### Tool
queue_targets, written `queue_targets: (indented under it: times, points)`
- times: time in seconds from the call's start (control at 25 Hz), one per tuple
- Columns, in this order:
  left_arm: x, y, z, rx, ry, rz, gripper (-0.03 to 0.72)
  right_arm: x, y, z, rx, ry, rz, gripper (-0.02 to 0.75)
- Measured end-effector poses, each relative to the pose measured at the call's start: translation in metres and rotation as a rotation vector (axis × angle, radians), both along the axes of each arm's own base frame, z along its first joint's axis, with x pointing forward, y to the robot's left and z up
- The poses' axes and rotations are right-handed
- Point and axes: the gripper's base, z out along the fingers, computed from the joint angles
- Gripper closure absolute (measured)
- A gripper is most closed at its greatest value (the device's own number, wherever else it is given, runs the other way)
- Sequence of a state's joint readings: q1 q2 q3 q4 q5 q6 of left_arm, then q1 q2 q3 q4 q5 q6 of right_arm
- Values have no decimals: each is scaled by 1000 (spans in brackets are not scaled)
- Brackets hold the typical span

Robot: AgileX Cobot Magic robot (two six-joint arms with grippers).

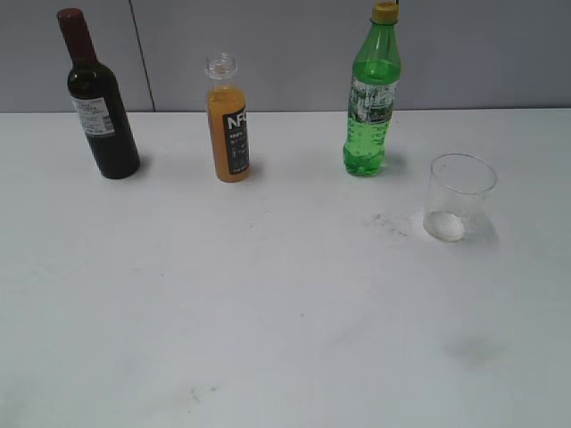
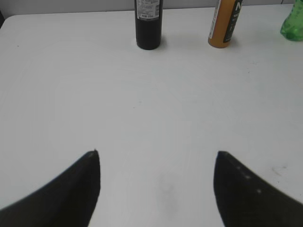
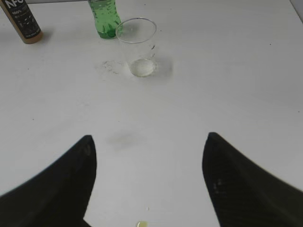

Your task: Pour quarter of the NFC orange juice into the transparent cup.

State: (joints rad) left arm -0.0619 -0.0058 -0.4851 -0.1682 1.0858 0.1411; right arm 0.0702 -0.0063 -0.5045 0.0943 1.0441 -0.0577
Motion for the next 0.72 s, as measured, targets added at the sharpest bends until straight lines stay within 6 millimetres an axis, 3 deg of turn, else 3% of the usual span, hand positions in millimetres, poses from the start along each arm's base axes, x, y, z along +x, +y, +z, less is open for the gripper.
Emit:
queue_targets:
  times: [0.72]
  points:
    - [0,0,0,0,0,0,119,0,0,5,3,-40,-2,200]
